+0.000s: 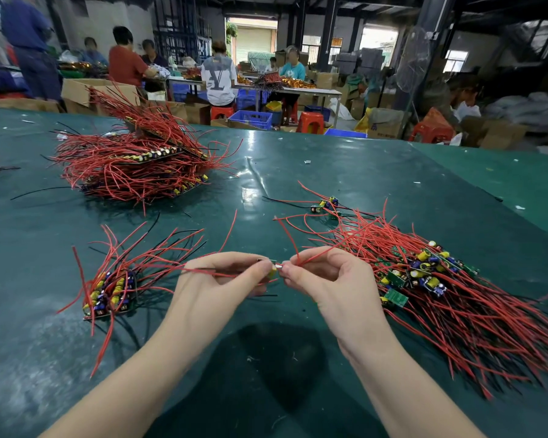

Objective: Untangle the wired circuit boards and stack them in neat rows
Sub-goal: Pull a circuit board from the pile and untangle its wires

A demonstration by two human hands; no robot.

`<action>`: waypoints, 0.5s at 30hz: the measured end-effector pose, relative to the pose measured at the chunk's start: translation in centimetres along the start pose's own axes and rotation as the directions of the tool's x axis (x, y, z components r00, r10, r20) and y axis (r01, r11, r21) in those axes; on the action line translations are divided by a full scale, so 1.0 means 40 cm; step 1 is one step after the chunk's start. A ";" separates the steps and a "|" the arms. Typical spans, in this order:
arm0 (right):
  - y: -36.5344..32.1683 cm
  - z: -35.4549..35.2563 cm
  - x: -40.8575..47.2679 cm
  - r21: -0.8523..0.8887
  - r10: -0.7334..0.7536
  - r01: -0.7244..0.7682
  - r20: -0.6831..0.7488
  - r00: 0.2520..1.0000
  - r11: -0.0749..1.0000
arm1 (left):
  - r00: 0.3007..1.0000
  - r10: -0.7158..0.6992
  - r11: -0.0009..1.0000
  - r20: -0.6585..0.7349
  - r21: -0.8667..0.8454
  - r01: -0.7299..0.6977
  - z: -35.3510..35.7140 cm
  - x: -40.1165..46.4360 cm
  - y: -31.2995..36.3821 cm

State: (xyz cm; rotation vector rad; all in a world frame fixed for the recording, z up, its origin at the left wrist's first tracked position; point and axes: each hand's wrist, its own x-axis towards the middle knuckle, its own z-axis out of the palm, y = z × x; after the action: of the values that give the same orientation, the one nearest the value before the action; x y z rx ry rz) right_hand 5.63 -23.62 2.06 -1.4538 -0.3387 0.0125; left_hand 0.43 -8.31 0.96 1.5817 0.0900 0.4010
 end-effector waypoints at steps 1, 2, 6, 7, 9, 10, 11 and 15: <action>-0.003 0.002 -0.002 -0.002 -0.022 0.022 0.011 1.000 1.000 | 1.000 -0.012 0.991 -0.029 -0.136 0.007 0.002 0.014 -0.010; -0.006 0.003 -0.004 0.009 -0.040 0.040 0.023 0.999 0.999 | 0.998 -0.061 0.966 -0.012 -0.254 0.056 0.006 0.015 -0.006; -0.015 0.005 -0.005 0.111 -0.048 0.043 0.050 0.998 0.993 | 0.981 -0.174 0.858 0.088 -0.474 0.195 0.012 0.015 0.010; -0.017 0.006 -0.005 0.160 -0.023 0.014 0.054 0.998 0.987 | 0.976 -0.190 0.839 0.107 -0.498 0.218 0.010 0.016 0.008; -0.018 0.008 -0.001 0.306 0.068 -0.088 0.076 0.995 0.948 | 0.971 -0.197 0.808 0.134 -0.539 0.239 0.011 0.014 0.021; -0.017 0.008 0.001 0.388 0.123 -0.153 0.102 0.987 0.909 | 0.969 -0.200 0.797 0.148 -0.551 0.248 0.011 0.014 0.023; -0.015 0.008 0.003 0.458 0.175 -0.216 0.130 0.976 0.862 | 0.968 -0.199 0.796 0.155 -0.550 0.252 0.010 0.016 0.019; -0.010 0.000 0.010 0.548 0.328 -0.375 0.187 0.926 0.748 | 0.971 -0.190 0.820 0.146 -0.521 0.238 0.009 0.018 0.017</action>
State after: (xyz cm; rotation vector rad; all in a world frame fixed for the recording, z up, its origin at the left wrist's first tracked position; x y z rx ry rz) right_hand 5.94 -23.58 2.52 -0.8871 -0.0974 0.4499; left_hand 1.07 -8.48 1.79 1.0144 0.0793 0.1549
